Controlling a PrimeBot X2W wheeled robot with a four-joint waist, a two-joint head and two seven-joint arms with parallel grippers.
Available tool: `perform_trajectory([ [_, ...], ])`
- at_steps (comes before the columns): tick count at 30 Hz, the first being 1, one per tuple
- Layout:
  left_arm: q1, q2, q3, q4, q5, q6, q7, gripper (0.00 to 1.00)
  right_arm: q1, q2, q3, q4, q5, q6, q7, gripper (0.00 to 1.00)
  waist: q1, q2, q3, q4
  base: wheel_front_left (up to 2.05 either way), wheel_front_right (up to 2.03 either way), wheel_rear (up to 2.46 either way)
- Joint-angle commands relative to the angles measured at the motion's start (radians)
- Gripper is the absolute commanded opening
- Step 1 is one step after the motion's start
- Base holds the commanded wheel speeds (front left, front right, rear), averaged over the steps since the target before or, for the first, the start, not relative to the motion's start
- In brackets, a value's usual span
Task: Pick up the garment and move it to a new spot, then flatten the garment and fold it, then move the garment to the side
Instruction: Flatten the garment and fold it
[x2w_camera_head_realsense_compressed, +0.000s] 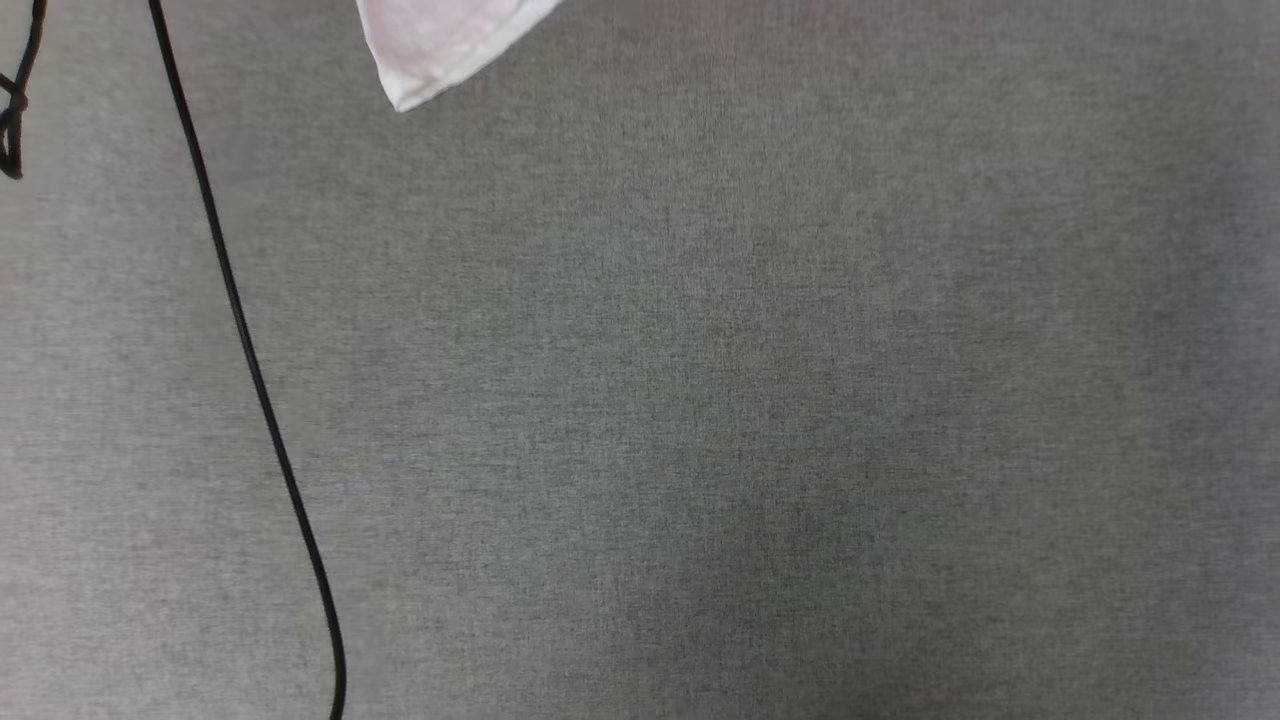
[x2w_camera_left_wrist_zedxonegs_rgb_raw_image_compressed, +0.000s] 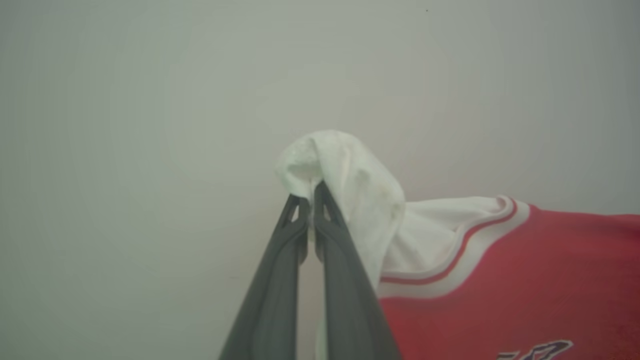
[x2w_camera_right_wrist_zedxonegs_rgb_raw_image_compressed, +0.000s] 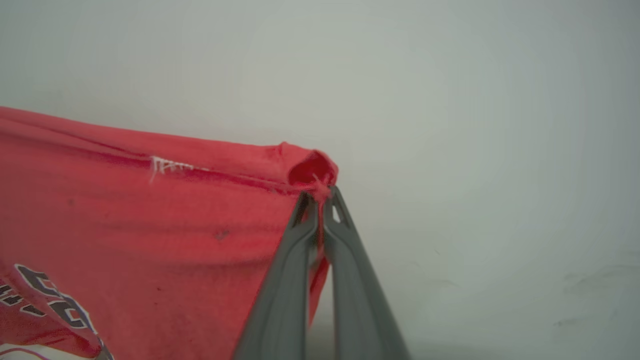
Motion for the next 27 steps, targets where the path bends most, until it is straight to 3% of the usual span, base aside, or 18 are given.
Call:
perform_trajectory([
  [1, -0.011, 0.005, 0.0, 0.016, -0.005, -0.004, -0.001, 0.0, -0.014, 0.003, -0.002, 0.018, 0.004, -0.002, -0.012, 0.0, -0.0002, 0.0, 0.033, -0.005, 0.0, 0.0, 0.0],
  [10, 0.099, -0.054, -0.034, 0.137, -0.086, -0.031, -0.016, 0.0, 0.068, 0.029, 0.066, 0.178, 0.06, -0.002, -0.088, 0.0, -0.0002, 0.0, 0.058, 0.014, 0.0, 0.0, 0.0],
  [14, 0.221, -0.091, -0.1, 0.119, -0.158, -0.034, -0.006, 0.0, 0.17, 0.01, 0.112, 0.226, 0.097, -0.002, -0.111, 0.0, -0.0002, 0.0, 0.02, 0.035, 0.0, 0.0, 0.0],
  [22, 0.549, -0.058, -0.236, 0.015, -0.33, -0.034, -0.023, 0.0, 0.444, -0.017, 0.208, 0.222, 0.211, -0.001, -0.139, 0.0, -0.0002, 0.0, -0.111, 0.039, 0.0, 0.0, 0.0],
  [27, 0.732, -0.022, -0.288, -0.023, -0.366, -0.034, -0.064, 0.0, 0.623, -0.044, 0.243, 0.17, 0.272, -0.002, -0.144, 0.0, -0.0002, 0.0, -0.203, 0.036, 0.0, 0.0, 0.0],
])
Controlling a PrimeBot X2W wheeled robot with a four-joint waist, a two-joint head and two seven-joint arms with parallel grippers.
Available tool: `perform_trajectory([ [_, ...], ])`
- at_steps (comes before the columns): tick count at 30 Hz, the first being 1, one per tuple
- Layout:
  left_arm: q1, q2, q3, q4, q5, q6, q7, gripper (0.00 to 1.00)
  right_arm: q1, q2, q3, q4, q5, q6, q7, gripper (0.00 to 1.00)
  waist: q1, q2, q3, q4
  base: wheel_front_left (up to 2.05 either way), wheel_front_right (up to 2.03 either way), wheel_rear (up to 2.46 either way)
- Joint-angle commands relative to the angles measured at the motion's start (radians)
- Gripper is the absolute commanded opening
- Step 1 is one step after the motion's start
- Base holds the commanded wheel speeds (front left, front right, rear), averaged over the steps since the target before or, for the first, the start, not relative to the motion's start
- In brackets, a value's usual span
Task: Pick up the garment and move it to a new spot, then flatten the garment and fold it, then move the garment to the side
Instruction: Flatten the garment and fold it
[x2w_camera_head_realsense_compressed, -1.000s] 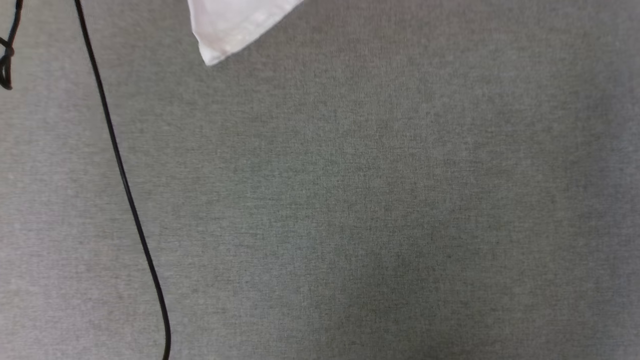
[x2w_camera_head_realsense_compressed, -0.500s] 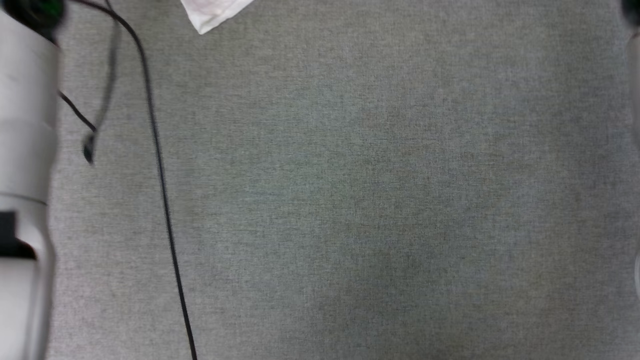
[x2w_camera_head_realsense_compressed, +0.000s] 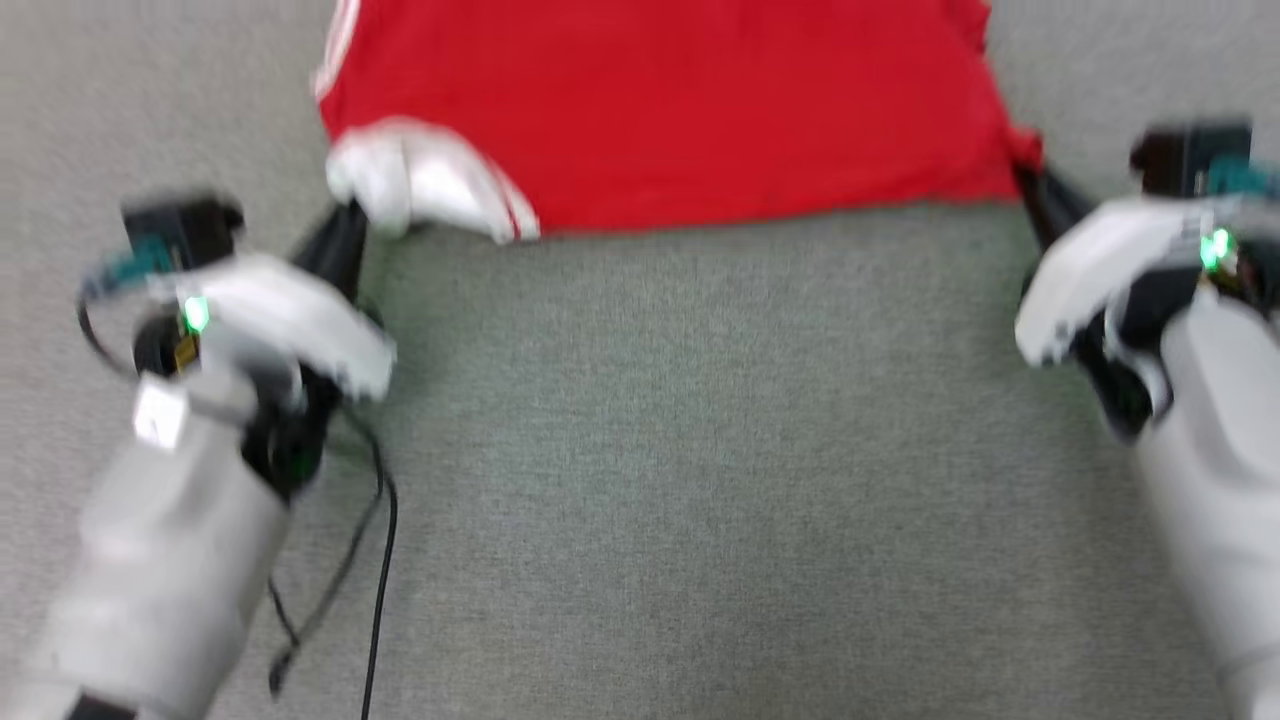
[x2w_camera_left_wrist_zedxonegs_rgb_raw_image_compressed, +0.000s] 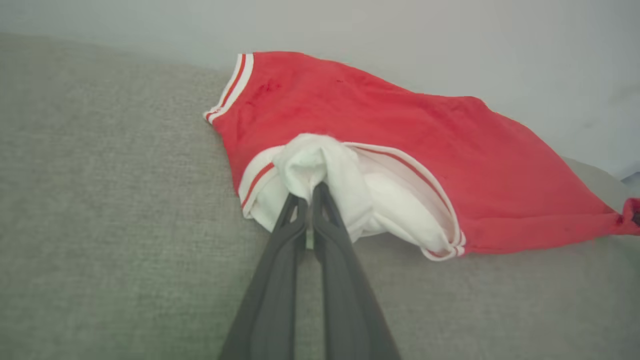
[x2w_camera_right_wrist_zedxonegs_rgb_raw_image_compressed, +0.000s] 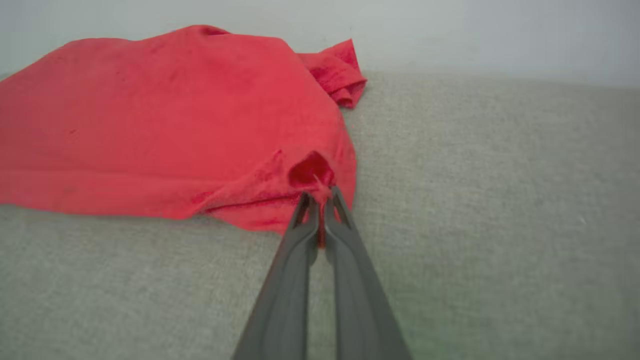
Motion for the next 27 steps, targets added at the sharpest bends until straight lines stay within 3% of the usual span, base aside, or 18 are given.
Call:
perform_trajectory([
  [1, 0.08, 0.013, -0.009, -0.012, -0.007, -0.002, -0.023, 0.0, 0.091, -0.02, 0.003, -0.033, 0.025, -0.001, -0.009, 0.0, 0.0001, 0.0, -0.084, -0.002, 0.0, 0.0, 0.0],
  [11, 0.358, 0.04, 0.001, -0.076, 0.026, 0.013, -0.044, 0.0, 0.404, -0.066, -0.05, -0.192, 0.077, -0.001, 0.014, 0.0, 0.0001, 0.0, -0.239, 0.007, 0.0, 0.0, 0.0],
  [20, 0.663, 0.077, 0.066, -0.269, 0.036, 0.118, -0.046, 0.0, 0.75, -0.022, -0.191, -0.438, 0.016, -0.002, 0.088, 0.0, 0.0001, 0.0, -0.345, 0.01, 0.0, 0.0, 0.0],
  [27, 0.867, 0.12, 0.069, -0.451, 0.0, 0.22, 0.007, 0.0, 0.992, 0.084, -0.296, -0.643, -0.065, -0.002, 0.193, 0.0, 0.0001, 0.0, -0.396, 0.026, 0.0, 0.0, 0.0],
])
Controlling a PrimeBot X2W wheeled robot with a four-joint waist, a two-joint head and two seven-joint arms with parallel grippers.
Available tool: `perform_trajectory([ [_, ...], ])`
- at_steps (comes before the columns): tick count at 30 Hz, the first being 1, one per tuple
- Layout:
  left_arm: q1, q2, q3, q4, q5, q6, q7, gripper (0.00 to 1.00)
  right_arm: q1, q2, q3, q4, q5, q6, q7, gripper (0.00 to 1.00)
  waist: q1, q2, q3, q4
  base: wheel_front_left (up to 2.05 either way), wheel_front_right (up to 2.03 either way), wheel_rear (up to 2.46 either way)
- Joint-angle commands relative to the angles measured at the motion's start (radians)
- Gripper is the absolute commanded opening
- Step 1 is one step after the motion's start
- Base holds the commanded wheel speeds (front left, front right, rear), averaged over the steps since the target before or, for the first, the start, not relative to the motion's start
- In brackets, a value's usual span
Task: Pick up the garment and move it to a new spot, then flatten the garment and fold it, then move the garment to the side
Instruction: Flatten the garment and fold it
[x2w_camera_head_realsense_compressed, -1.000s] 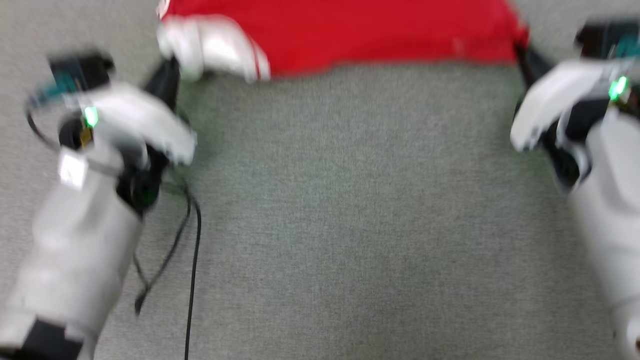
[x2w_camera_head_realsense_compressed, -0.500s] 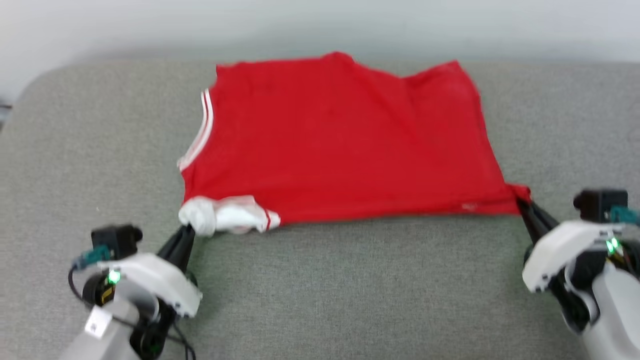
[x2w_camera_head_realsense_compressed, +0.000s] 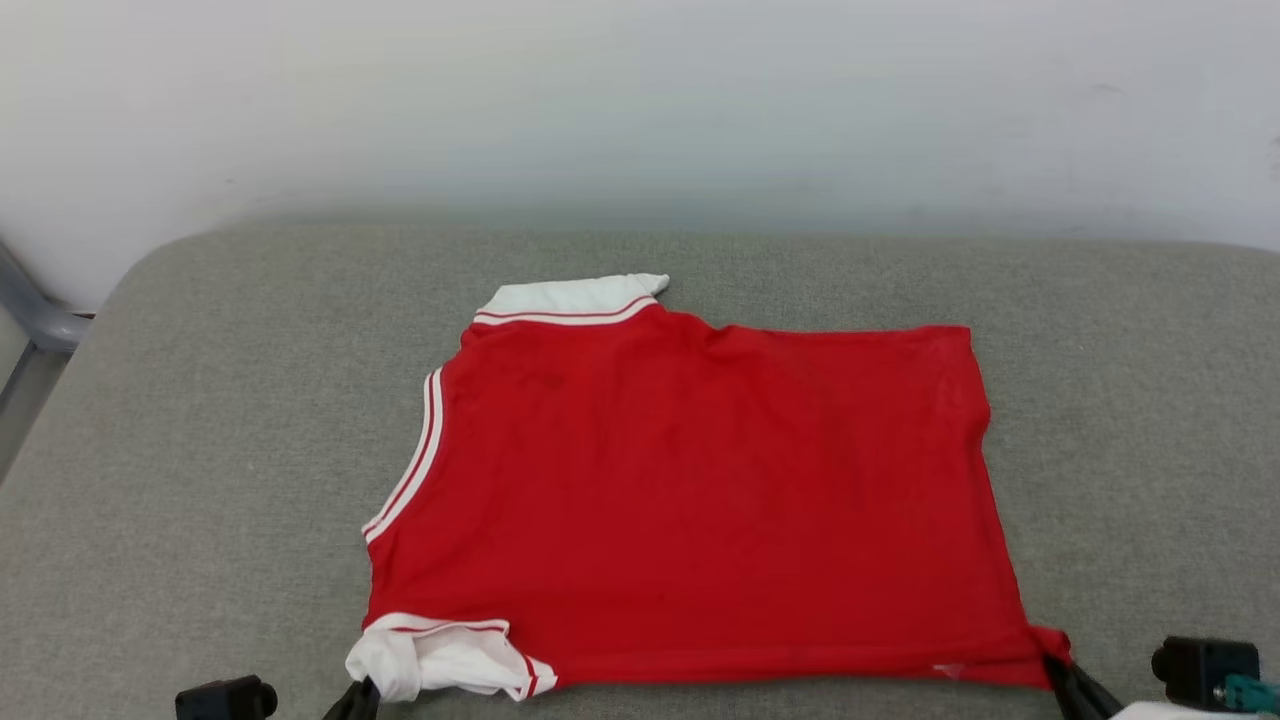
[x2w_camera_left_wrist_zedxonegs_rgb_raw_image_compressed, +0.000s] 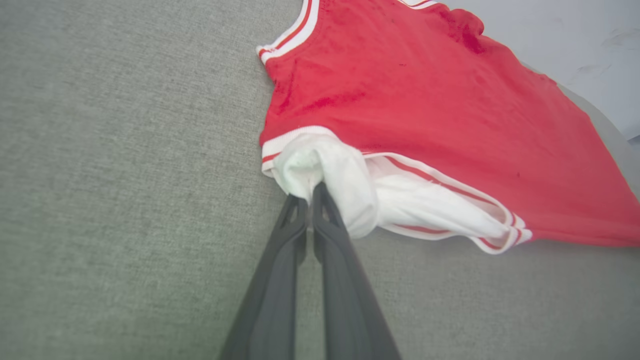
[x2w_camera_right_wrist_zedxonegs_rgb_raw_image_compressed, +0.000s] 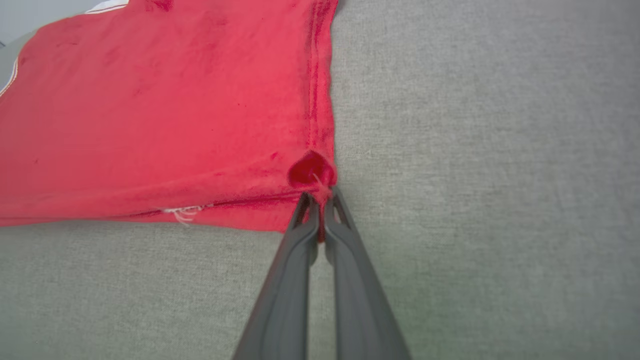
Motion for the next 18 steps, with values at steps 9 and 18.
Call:
perform_trajectory([
  [9, 0.116, 0.09, 0.018, -0.242, -0.005, 0.099, 0.058, 0.0, 0.155, 0.073, -0.074, -0.189, -0.064, -0.002, 0.103, 0.0, 0.0003, -0.0001, -0.029, 0.024, 0.0, 0.0, 0.0],
  [18, -0.111, 0.068, -0.003, -0.234, 0.049, 0.054, 0.096, 0.0, -0.027, 0.056, -0.035, -0.229, -0.095, -0.002, 0.157, 0.0, 0.0003, -0.0001, 0.061, 0.007, 0.0, 0.0, 0.0],
])
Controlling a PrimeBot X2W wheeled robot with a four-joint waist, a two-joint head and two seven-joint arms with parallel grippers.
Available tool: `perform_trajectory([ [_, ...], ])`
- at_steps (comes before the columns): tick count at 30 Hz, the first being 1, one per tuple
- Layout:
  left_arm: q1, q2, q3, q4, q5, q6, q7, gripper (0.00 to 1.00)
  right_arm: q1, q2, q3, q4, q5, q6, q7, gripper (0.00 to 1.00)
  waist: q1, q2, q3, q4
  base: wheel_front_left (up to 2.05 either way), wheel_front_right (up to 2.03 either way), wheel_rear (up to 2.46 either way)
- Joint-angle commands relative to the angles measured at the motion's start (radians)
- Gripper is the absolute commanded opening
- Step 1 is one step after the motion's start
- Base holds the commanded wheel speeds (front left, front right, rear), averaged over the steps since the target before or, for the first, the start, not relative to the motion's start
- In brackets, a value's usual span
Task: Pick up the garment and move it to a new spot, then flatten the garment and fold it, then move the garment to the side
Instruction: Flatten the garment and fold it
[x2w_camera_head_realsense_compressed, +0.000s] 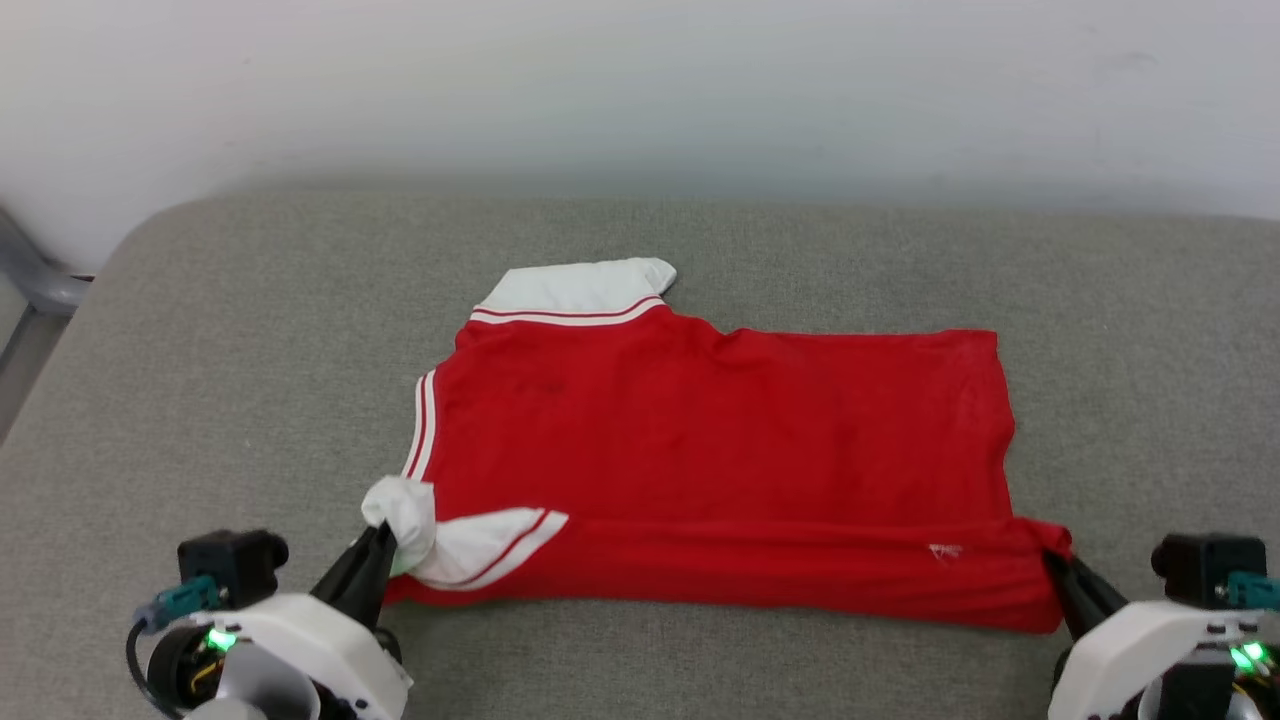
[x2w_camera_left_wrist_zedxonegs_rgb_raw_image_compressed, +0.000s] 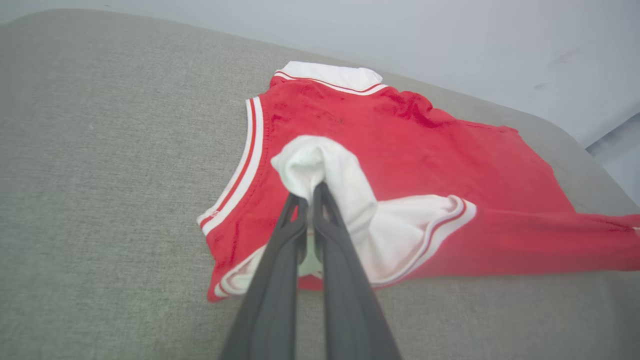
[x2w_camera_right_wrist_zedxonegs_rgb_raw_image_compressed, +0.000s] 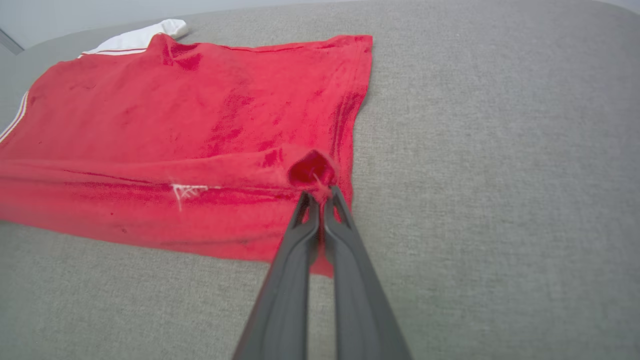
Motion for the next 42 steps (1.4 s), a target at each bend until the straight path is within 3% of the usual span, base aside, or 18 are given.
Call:
perform_trajectory([
  [1, -0.057, -0.017, -0.003, 0.027, 0.012, -0.016, -0.004, 0.0, -0.053, -0.008, 0.004, 0.018, -0.005, -0.001, 0.004, 0.0, 0.0, -0.0001, 0.043, -0.008, 0.0, 0.0, 0.0],
  [9, -0.227, -0.079, -0.018, 0.209, 0.006, -0.09, 0.008, 0.0, -0.25, -0.035, 0.059, 0.191, -0.014, -0.001, -0.023, 0.03, 0.0, -0.0001, 0.148, -0.022, 0.0, 0.0, 0.0],
  [10, -0.239, -0.087, -0.023, 0.232, 0.004, -0.1, 0.008, 0.0, -0.27, -0.037, 0.068, 0.22, -0.013, -0.001, -0.033, 0.16, 0.0, -0.0001, 0.155, -0.021, 0.0, 0.0, 0.0],
  [12, -0.257, -0.102, -0.031, 0.28, 0.0, -0.119, 0.012, 0.0, -0.295, -0.036, 0.082, 0.277, -0.004, -0.001, -0.05, 0.22, 0.0, -0.0001, 0.165, -0.02, 0.0, 0.0, 0.0],
  [15, -0.281, -0.128, -0.05, 0.345, -0.006, -0.151, 0.02, 0.0, -0.321, -0.039, 0.095, 0.361, -0.001, -0.001, -0.076, 0.44, 0.0, -0.0001, 0.171, -0.017, 0.0, 0.0, 0.0],
  [16, -0.287, -0.135, -0.053, 0.364, -0.007, -0.161, 0.021, 0.0, -0.327, -0.04, 0.101, 0.384, 0.002, -0.001, -0.084, 0.64, 0.0, -0.0001, 0.17, -0.016, 0.0, 0.0, 0.0],
  [17, -0.292, -0.141, -0.055, 0.381, -0.01, -0.168, 0.02, 0.16, -0.33, -0.041, 0.107, 0.401, 0.008, -0.001, -0.1, 1.0, 0.0, -0.0001, 0.168, -0.015, 0.0, 0.0, 0.0],
  [19, -0.297, -0.152, -0.059, 0.413, -0.013, -0.181, 0.011, 0.82, -0.331, -0.043, 0.113, 0.423, 0.012, -0.001, -0.149, 1.0, 0.0, -0.0001, 0.157, -0.012, 0.0, 0.0, 0.0],
  [20, -0.303, -0.153, -0.051, 0.44, -0.006, -0.181, -0.015, 1.0, -0.319, -0.039, 0.11, 0.421, 0.011, -0.001, -0.258, 1.0, 0.0, -0.0001, 0.128, -0.011, 0.0, 0.0, 0.0],
  [27, -0.272, -0.093, -0.024, 0.429, -0.025, -0.155, 0.009, 1.0, -0.281, -0.011, 0.102, 0.387, 0.0, -0.001, -0.417, 1.0, 0.0, -0.0001, 0.045, -0.027, 0.0, 0.0, 0.0],
  [35, -0.232, 0.029, -0.021, 0.31, -0.147, -0.142, 0.309, 1.0, -0.223, 0.003, 0.08, 0.311, -0.01, -0.001, -0.378, 1.0, 0.0, -0.0001, 0.018, -0.043, 0.0, 0.0, 0.0],
  [36, -0.207, 0.082, -0.016, 0.25, -0.199, -0.105, 0.428, 1.0, -0.202, 0.01, 0.07, 0.276, -0.014, -0.001, -0.356, 1.0, 0.0, -0.0001, 0.028, -0.055, 0.0, 0.0, 0.0],
  [37, -0.196, 0.094, -0.015, 0.227, -0.215, -0.088, 0.462, 1.0, -0.198, 0.012, 0.066, 0.267, -0.014, -0.001, -0.35, 1.0, 0.0, -0.0001, 0.034, -0.06, 0.0, 0.0, 0.0],
  [42, -0.17, 0.124, -0.003, 0.167, -0.255, -0.033, 0.528, 1.0, -0.192, 0.022, 0.061, 0.226, -0.004, -0.001, -0.329, 1.0, 0.0, -0.0001, 0.079, -0.084, 0.0, 0.0, 0.0],
])
